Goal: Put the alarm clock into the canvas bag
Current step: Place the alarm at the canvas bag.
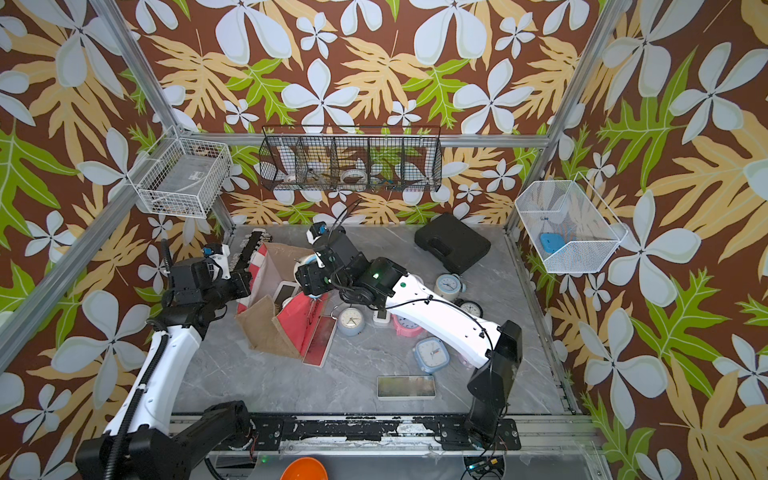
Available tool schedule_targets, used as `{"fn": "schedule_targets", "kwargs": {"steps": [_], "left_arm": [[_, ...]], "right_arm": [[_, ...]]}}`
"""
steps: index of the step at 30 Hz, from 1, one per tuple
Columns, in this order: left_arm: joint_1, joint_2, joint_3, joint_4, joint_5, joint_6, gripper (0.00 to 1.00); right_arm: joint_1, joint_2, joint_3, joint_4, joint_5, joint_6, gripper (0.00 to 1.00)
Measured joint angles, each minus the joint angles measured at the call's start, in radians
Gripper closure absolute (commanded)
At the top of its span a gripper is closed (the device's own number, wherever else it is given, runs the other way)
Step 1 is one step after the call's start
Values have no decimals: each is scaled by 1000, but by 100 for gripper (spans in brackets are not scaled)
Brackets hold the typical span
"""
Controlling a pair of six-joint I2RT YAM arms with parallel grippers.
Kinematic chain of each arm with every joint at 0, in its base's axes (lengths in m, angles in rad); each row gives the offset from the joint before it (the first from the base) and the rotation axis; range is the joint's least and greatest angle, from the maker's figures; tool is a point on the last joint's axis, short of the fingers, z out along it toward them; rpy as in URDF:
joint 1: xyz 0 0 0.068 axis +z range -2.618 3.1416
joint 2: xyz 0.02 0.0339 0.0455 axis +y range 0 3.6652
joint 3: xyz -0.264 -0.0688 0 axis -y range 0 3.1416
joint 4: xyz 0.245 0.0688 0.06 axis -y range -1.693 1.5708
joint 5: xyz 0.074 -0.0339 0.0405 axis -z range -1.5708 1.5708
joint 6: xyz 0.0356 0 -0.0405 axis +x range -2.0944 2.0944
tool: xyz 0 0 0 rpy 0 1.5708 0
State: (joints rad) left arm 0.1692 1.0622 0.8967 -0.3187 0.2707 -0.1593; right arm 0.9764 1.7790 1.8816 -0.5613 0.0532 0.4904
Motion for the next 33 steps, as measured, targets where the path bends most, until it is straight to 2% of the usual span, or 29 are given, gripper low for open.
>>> {"fn": "schedule_targets", "kwargs": {"steps": [8,14,19,27,33], "left_arm": [[0,-9,-7,8,16,-4,100],[0,-14,-8,9,24,-5,100],[0,-19,-11,10,30,-9,100],[0,-31,-15,15,40,-19,100],[0,-47,-16,8,18,-23,100]], "right_arm": [[13,148,137,82,-23,31,29],[14,302,301,100,-30,55,30],[16,410,378,105,-34,85,30],[16,499,384,82,29,203,25],[18,532,362,66,74,300,29]]}}
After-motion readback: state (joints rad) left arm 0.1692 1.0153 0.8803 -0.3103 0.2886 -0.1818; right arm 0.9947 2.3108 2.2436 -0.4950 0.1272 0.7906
